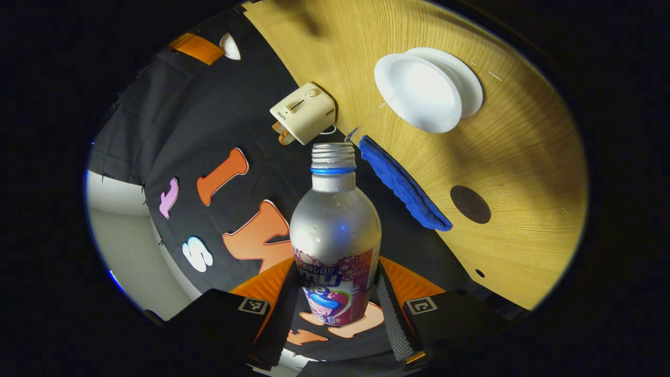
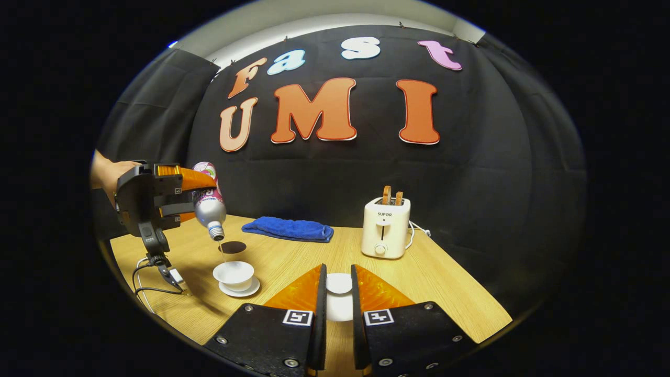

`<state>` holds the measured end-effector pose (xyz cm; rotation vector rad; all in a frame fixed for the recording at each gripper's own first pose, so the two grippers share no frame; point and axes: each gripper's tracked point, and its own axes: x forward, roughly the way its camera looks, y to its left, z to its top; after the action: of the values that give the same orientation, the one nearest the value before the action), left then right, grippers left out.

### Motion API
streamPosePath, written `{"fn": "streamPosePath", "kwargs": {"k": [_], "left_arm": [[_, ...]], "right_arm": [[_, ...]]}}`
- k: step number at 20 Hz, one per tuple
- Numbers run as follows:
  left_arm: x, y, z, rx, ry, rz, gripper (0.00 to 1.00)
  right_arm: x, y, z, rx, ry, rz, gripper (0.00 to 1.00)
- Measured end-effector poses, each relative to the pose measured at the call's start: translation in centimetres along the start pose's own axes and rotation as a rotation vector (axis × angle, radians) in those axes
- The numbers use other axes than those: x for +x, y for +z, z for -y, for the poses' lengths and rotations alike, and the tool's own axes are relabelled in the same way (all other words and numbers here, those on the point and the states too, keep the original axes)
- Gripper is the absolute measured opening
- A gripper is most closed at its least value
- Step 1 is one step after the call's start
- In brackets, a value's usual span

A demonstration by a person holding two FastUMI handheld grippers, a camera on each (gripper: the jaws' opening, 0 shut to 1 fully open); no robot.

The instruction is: Open the teacup lid with one hand, grasp the water bottle and pour water into the teacup with the other hand; after pouring, place the water bottle on the coaster and then close the teacup lid.

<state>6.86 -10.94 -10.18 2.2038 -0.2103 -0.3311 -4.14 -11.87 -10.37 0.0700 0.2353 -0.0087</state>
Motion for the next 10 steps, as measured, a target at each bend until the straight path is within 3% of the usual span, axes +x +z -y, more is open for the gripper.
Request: {"fn": "streamPosePath", "kwargs": {"k": [4, 6, 7, 10], "left_arm": [[-0.1, 0.2, -0.1, -0.008, 0.035, 0.012, 0.77], [0.1, 0.2, -0.1, -0.026, 0.046, 0.017, 0.83], [0.2, 0.2, 0.0, -0.044, 0.052, 0.019, 0.77], [0.4, -0.3, -0.2, -0.131, 0.094, 0.015, 0.80]], "right_arm": [[0.1, 0.1, -0.5, -0.004, 0.010, 0.000, 0.22], [0.2, 0.2, -0.7, -0.002, 0.012, -0.003, 0.22], [0.3, 0.2, -0.8, 0.000, 0.013, -0.002, 0.22], [0.7, 0.4, -1.5, 0.005, 0.023, -0.003, 0.22]]}}
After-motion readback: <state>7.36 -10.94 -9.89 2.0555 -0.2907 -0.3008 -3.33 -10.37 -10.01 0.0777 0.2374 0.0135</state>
